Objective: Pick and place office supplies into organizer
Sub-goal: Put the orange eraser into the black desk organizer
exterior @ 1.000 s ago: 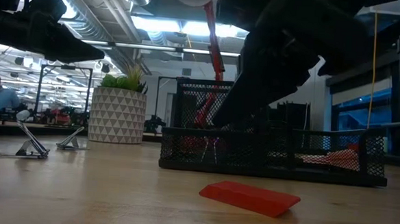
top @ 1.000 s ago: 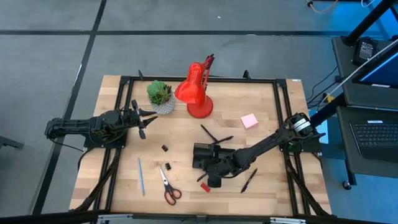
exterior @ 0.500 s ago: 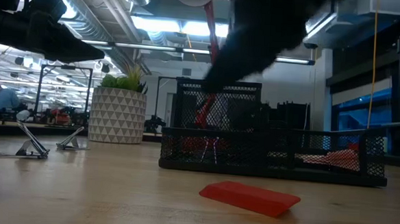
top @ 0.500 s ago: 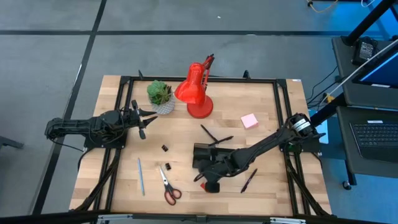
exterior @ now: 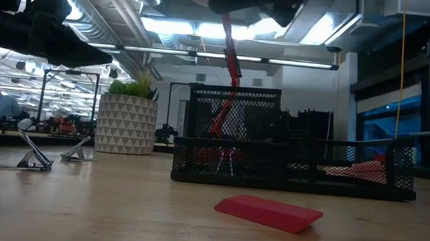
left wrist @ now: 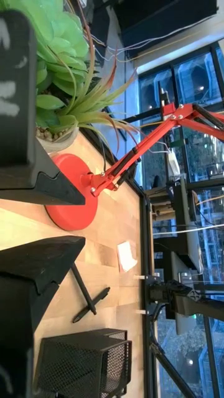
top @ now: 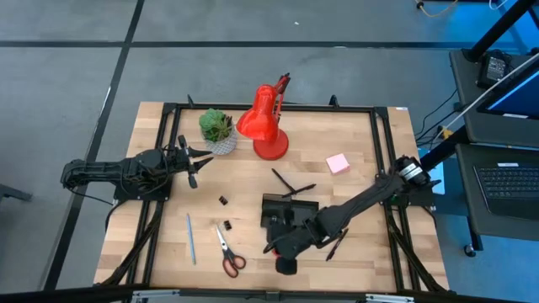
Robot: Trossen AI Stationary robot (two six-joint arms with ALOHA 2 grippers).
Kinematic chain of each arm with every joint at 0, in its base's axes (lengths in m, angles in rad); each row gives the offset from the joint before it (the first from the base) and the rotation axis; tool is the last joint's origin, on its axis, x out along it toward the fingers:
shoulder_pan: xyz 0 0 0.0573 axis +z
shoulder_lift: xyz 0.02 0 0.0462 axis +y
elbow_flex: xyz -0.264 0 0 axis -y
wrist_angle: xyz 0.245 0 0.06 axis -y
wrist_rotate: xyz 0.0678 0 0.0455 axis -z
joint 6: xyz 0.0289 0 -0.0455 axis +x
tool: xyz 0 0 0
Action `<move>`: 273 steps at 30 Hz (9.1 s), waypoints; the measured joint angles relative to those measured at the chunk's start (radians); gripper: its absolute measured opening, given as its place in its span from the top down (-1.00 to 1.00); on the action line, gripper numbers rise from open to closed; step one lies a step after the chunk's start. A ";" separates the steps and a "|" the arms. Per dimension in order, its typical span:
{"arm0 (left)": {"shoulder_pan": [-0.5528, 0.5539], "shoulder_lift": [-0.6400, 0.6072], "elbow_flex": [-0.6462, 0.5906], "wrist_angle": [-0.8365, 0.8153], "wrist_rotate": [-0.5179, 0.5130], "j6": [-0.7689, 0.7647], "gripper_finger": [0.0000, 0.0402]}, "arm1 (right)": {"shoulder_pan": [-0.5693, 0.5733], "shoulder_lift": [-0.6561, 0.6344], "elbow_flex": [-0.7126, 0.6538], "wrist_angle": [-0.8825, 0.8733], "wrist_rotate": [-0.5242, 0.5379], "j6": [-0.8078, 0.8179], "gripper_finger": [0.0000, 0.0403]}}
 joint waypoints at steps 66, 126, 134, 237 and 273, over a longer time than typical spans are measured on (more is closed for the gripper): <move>0.000 0.000 0.000 0.000 0.000 0.000 0.57 | 0.030 0.350 0.404 -0.395 -0.086 0.516 -0.15; 0.000 0.005 0.000 0.000 0.001 0.000 0.57 | 0.026 0.455 0.397 -0.458 -0.102 0.477 0.66; 0.000 0.005 0.000 0.000 0.000 0.000 0.57 | 0.026 0.455 0.396 -0.458 -0.101 0.478 0.69; 0.000 0.005 0.000 0.000 0.000 0.000 0.57 | -0.139 0.511 0.719 -0.859 0.097 -0.018 0.50; 0.000 0.005 0.000 -0.001 0.000 0.000 0.57 | -0.138 0.511 0.719 -0.842 0.061 0.003 0.49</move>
